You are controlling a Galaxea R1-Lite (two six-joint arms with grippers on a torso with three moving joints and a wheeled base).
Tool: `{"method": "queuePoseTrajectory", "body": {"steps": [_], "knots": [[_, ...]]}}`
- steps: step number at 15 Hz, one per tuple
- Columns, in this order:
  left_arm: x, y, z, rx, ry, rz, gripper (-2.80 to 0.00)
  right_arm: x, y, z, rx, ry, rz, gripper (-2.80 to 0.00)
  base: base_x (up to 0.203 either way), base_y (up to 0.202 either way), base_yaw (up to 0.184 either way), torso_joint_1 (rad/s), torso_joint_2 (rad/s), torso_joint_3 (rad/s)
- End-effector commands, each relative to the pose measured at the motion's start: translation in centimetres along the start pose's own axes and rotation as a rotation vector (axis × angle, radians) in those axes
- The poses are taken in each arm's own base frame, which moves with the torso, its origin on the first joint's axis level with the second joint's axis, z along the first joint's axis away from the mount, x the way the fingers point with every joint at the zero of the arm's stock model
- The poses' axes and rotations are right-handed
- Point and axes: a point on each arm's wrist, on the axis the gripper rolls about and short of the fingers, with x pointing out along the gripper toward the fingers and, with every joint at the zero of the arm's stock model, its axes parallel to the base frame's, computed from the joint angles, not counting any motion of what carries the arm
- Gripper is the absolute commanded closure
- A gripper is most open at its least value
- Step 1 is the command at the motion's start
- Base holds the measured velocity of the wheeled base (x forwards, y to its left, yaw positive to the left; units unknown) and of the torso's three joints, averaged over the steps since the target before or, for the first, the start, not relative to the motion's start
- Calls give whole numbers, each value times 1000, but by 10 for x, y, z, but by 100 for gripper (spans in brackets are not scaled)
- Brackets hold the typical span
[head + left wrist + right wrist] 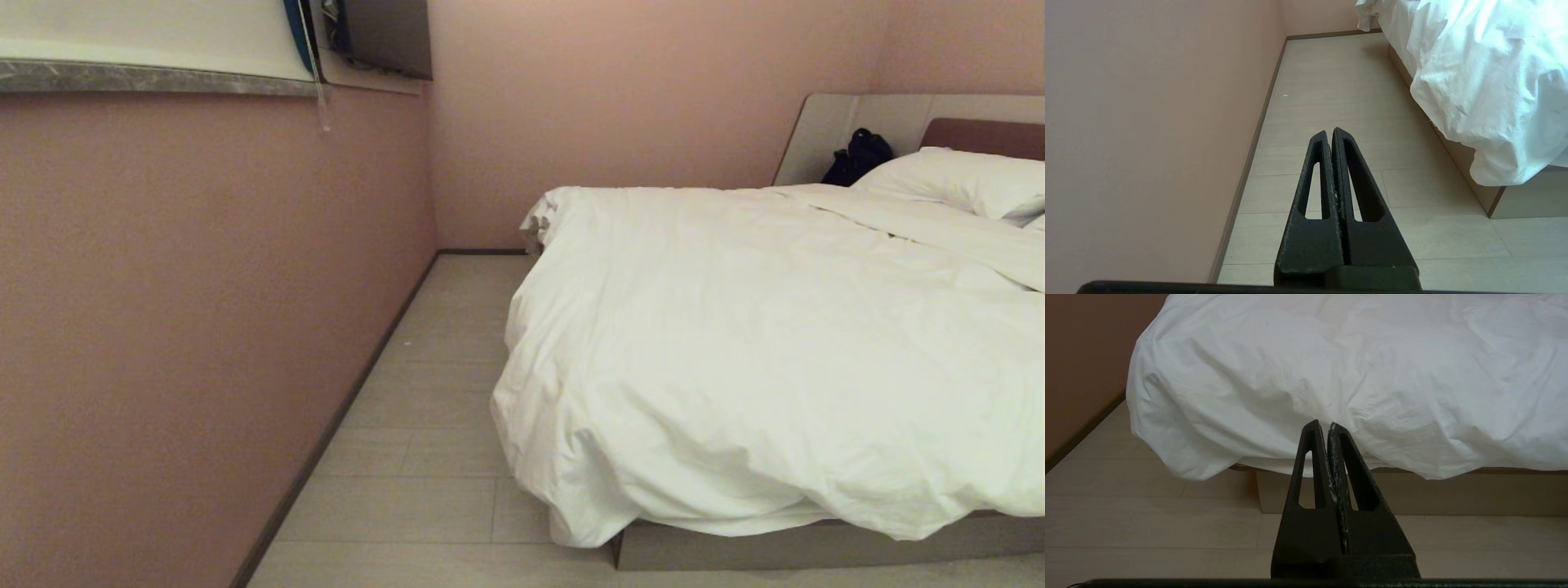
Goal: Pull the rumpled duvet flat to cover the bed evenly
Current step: Flatten the corners of the folded blanket
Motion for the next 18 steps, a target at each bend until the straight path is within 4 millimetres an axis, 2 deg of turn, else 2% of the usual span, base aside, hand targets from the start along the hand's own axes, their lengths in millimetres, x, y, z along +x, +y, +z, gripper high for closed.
{"method": "queuePoseTrajectory", "body": {"steps": [1,18], "knots": [[0,0,0,1,0,0,0,0,0,0,-1,0,0,0,0,0,0,0,0,0],[0,0,0,6,1,1,0,0,0,0,6,1,-2,0,0,0,0,0,0,0]]}}
